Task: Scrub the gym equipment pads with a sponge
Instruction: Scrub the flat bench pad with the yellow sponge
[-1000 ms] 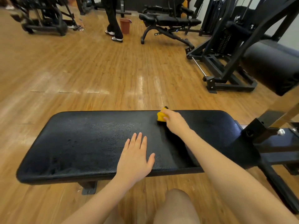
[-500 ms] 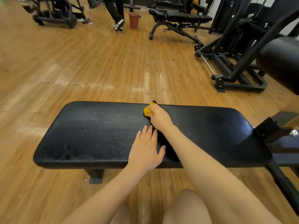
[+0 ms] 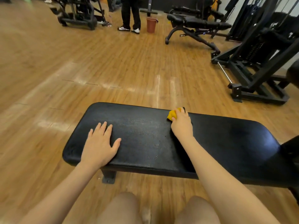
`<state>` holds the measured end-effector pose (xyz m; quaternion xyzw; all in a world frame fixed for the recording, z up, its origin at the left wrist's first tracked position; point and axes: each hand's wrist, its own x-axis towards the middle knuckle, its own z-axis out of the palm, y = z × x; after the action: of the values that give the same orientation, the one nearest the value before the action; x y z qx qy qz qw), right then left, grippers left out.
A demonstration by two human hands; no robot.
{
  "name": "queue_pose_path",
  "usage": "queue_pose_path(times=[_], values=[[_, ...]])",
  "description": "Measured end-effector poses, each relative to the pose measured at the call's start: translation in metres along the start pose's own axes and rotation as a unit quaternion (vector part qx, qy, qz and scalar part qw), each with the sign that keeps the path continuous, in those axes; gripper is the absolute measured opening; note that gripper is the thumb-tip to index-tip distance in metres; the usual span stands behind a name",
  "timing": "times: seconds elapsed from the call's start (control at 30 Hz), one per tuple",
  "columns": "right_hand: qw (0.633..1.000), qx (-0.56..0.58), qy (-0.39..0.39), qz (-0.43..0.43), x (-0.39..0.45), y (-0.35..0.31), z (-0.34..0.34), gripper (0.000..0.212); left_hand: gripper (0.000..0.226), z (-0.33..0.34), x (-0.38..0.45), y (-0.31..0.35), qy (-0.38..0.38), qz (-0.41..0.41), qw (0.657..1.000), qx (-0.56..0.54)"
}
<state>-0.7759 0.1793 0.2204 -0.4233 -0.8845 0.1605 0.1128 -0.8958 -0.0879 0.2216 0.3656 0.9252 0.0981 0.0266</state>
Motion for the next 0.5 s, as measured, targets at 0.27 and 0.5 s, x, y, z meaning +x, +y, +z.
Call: queue_pose_path(times=[0.27, 0.5], values=[[0.999, -0.037, 0.008, -0.022, 0.012, -0.056, 0.027, 0.024, 0.069, 0.003, 0.001, -0.001, 0.014, 0.005, 1.0, 0.001], [0.967, 0.009, -0.123, -0.222, 0.007, -0.164, 0.056, 0.039, 0.067, -0.004, 0.0, 0.002, 0.005, -0.007, 1.0, -0.018]])
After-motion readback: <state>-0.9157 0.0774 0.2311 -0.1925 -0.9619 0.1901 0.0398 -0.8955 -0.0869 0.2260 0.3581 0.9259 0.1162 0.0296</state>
